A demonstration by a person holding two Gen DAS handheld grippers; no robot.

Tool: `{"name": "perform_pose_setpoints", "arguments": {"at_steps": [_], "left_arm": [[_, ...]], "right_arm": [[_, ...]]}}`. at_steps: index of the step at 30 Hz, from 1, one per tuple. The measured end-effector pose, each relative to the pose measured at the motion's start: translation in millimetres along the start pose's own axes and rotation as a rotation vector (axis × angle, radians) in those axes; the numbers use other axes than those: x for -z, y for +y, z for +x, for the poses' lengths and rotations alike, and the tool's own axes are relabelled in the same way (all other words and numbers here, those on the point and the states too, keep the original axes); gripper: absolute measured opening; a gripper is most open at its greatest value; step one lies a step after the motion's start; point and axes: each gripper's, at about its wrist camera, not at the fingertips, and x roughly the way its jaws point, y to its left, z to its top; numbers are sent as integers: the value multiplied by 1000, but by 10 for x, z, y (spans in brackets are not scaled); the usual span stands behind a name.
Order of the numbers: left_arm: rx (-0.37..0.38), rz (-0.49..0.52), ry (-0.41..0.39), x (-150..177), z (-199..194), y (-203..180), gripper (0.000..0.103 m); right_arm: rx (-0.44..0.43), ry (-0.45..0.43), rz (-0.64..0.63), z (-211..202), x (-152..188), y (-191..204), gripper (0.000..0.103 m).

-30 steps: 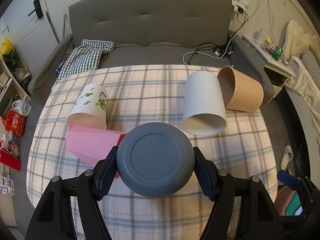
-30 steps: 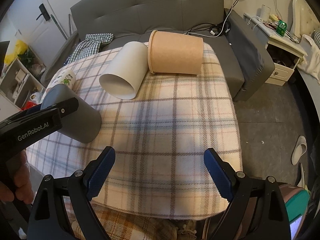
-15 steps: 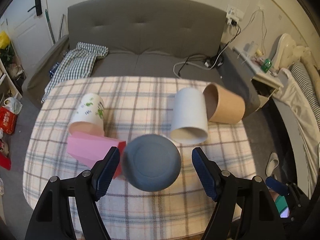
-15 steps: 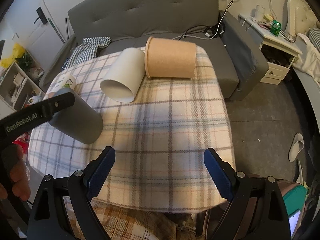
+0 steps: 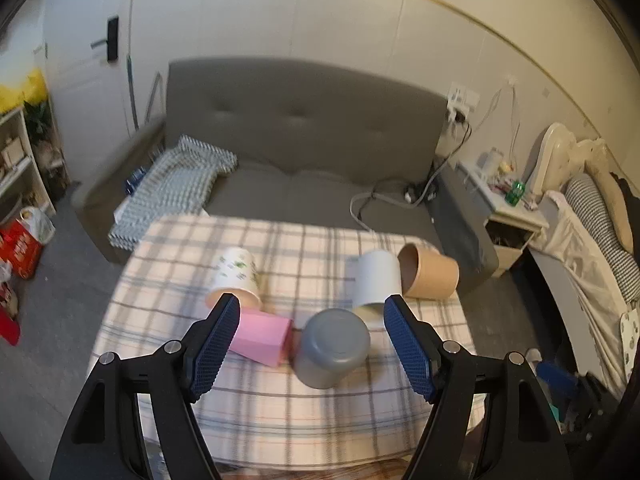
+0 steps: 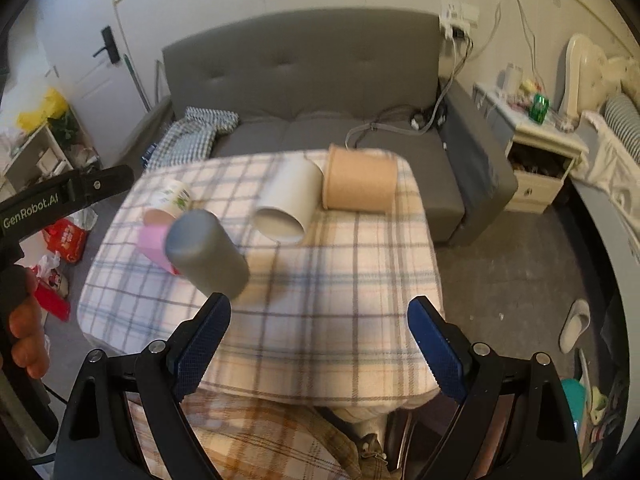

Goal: Flip cup upside down

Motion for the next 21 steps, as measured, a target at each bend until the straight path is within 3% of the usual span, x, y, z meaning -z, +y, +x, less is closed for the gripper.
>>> {"name": "perform_pose_setpoints", "arguments": {"at_steps": [8, 14, 19, 21], "left_arm": [[-42, 46, -154, 215, -639, 153, 78], [-57, 26, -226, 565, -829, 317, 78], [-66, -2, -281, 912, -858, 459, 86], [-64, -15, -281, 1009, -835, 523, 94]], "right_arm": [[-30, -145, -68, -498, -107, 334, 91], [-53, -251, -122, -725, 66, 624, 91], [-75, -330, -135, -729, 381, 813, 93], [-80, -342, -136, -689, 497, 869, 95]]}}
